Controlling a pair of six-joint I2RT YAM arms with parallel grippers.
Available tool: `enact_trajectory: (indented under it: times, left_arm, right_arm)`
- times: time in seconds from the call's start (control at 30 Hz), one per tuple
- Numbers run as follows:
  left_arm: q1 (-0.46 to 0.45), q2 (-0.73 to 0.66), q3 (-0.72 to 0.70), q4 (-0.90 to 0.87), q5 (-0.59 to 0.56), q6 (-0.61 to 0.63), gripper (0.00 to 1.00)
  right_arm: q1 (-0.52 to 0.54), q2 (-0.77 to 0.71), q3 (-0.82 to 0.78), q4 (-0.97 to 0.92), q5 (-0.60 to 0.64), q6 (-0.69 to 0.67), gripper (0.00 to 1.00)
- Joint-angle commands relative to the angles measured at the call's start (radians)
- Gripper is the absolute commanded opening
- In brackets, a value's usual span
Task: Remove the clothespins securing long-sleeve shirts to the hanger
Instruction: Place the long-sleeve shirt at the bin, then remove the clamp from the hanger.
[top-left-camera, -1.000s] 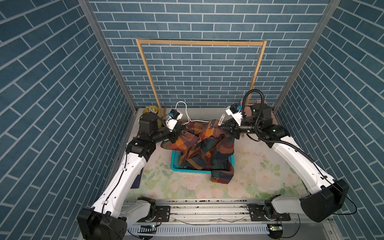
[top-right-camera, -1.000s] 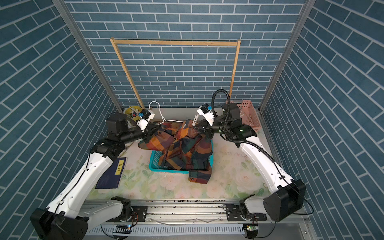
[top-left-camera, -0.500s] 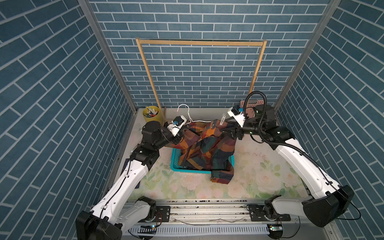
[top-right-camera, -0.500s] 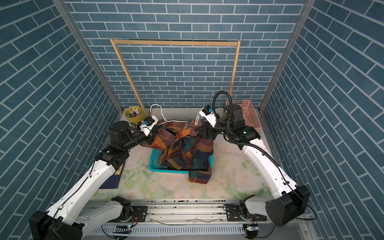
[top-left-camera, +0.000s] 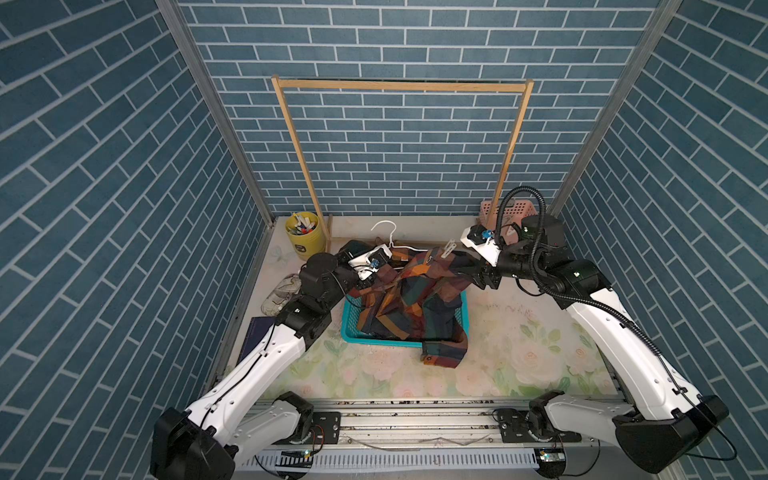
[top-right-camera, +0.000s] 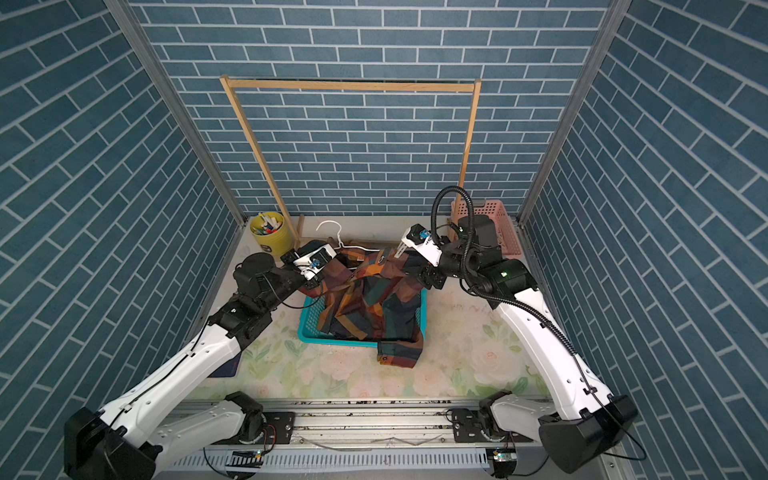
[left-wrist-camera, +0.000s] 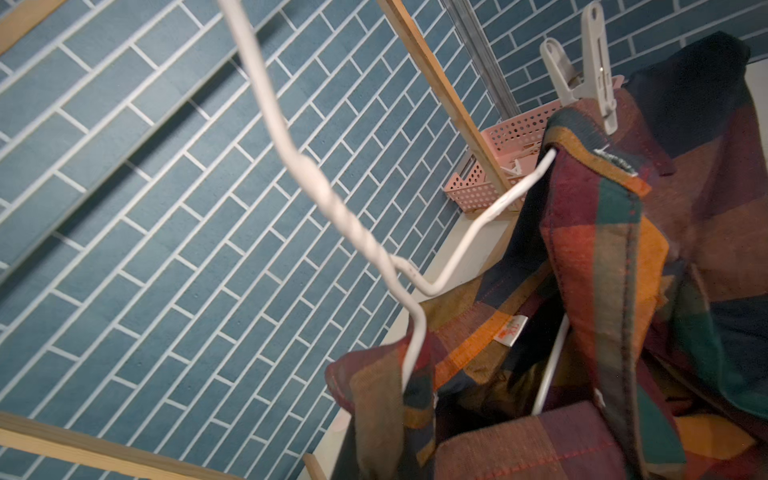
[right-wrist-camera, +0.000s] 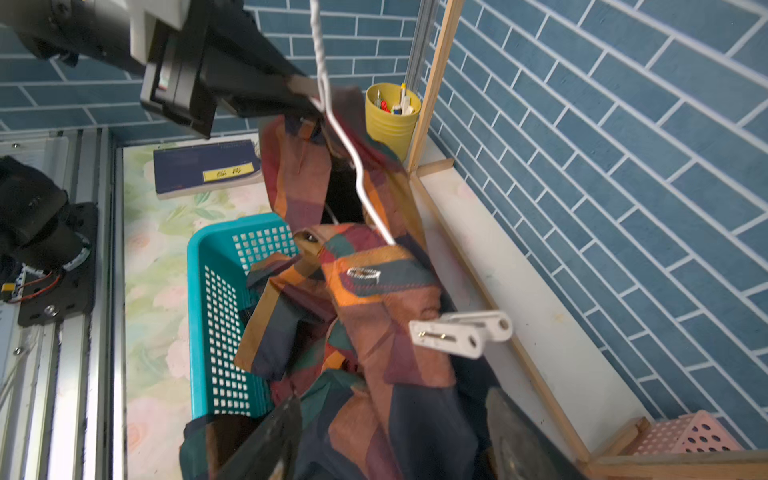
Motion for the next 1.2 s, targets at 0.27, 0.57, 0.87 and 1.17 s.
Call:
enact_trajectory:
  times: [0.27, 0.57, 0.87, 1.17]
  left_arm:
    - [-0.005, -0.016, -0.043, 0.075, 0.078, 0.093, 0.0]
    - [-0.003, -0.037, -0.033, 0.038, 0.109, 0.098, 0.0]
    - [-0.004, -0.049, -0.039, 0.025, 0.117, 0.103, 0.0]
    - [-0.003, -0.054, -0.052, 0.042, 0.113, 0.104, 0.0]
  right_arm:
    - [-0.005, 0.015, 0.023, -0.011, 0.039, -0.153, 0.69]
    - [-0.007, 0.06, 0.04, -0.011, 0.015, -0.177, 0.68]
    - [-0.025, 0.11, 0.08, -0.015, -0.036, -0.174, 0.66]
    - [-0.068, 0.136, 0.108, -0.041, -0.135, -0.154, 0.63]
